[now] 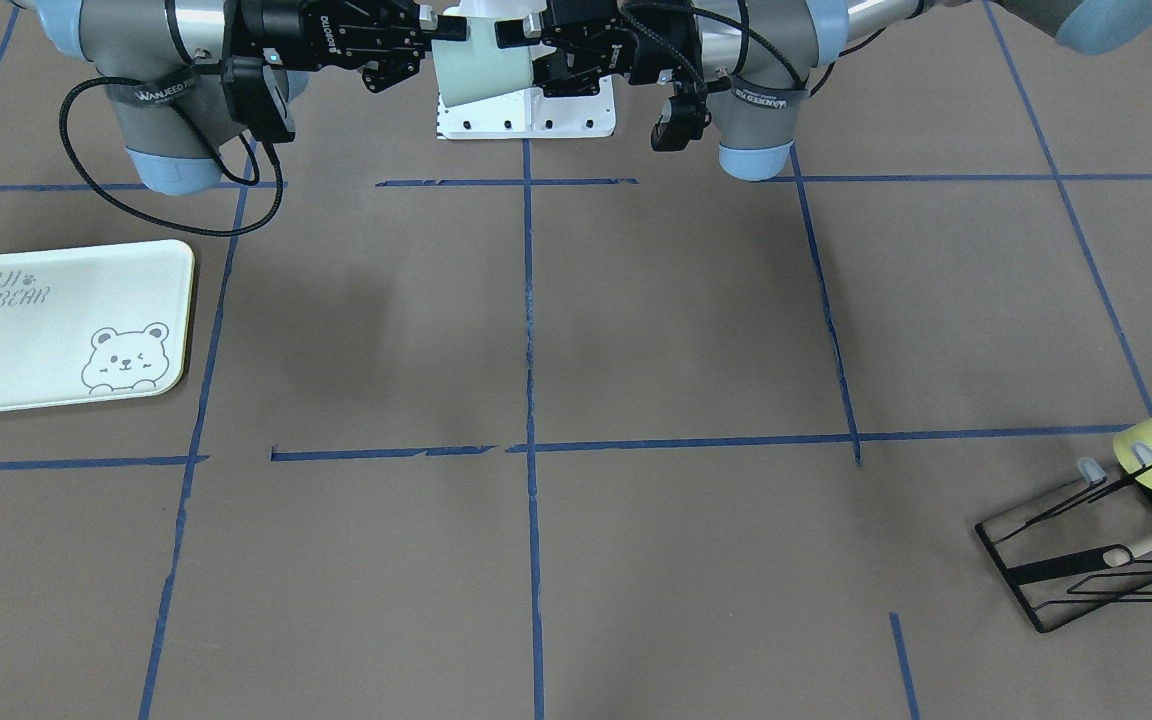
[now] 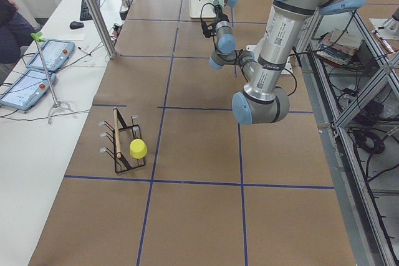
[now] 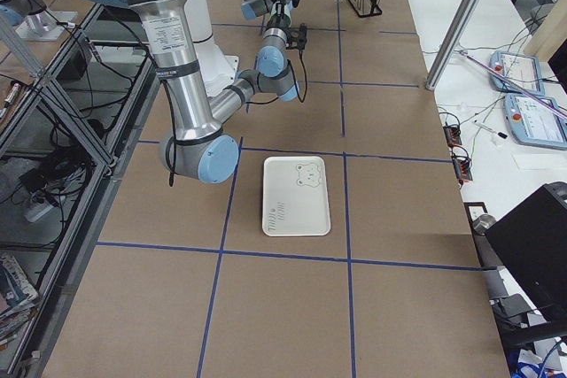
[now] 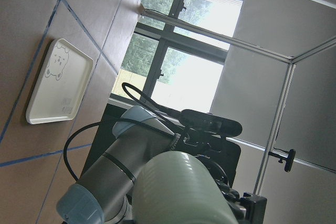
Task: Left arm grabs green cup and hands to right arm on tray
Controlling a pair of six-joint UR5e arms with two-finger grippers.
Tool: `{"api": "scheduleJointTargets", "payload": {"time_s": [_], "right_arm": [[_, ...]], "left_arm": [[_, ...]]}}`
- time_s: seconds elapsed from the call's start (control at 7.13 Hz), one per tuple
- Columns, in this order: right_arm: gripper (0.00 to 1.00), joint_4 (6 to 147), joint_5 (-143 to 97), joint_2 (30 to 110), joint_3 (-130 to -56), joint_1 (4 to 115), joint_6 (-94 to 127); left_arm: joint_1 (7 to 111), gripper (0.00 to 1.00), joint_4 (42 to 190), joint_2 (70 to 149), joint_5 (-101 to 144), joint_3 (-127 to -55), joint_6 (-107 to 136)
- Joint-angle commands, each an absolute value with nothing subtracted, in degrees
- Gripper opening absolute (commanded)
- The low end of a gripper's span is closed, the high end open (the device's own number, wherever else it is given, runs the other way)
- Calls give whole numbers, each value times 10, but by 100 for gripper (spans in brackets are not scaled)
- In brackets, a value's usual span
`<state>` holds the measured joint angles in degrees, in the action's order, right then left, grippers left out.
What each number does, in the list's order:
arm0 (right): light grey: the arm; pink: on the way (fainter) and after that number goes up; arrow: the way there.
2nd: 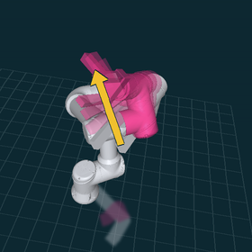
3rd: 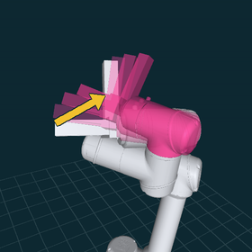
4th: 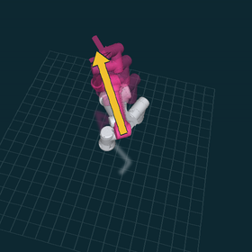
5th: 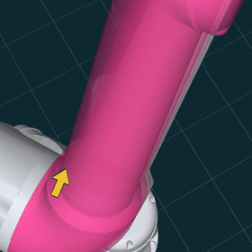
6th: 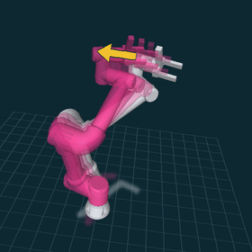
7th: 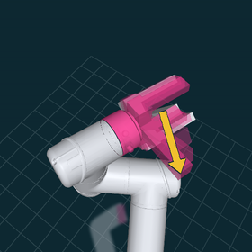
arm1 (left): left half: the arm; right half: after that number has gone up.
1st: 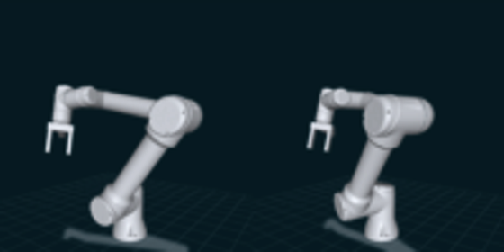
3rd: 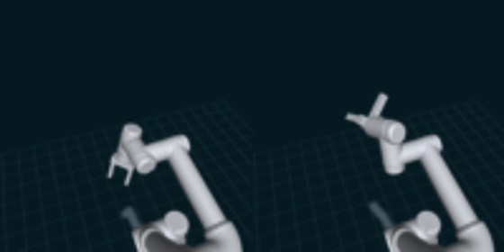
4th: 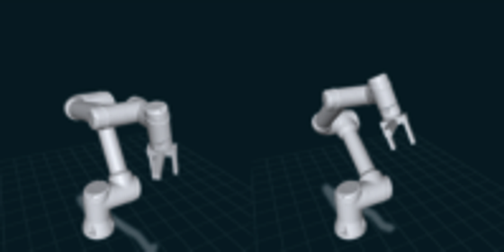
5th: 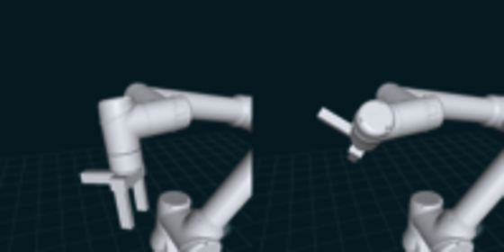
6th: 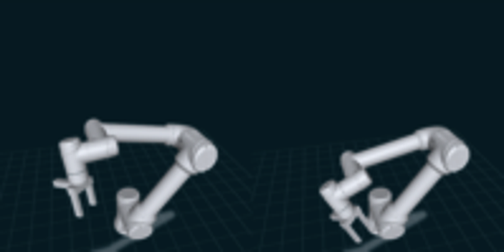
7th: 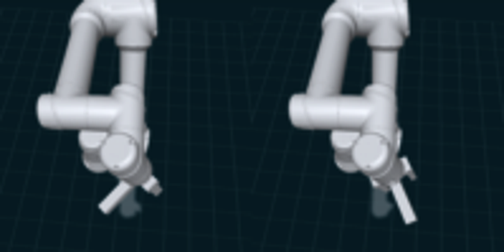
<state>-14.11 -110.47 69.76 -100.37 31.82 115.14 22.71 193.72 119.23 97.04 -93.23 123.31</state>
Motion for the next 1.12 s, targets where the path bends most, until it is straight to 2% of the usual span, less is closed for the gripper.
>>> {"api": "scheduleJointTargets", "payload": {"time_s": [0.0,0.98], "right_arm": [[0,-137,-1105,698,-1004,318,1150],[0,-148,-1110,705,-1011,323,1152]], "left_arm": [[227,100,1936,1193,970,-933,1233],[241,100,1934,1192,970,-933,1232]]}}
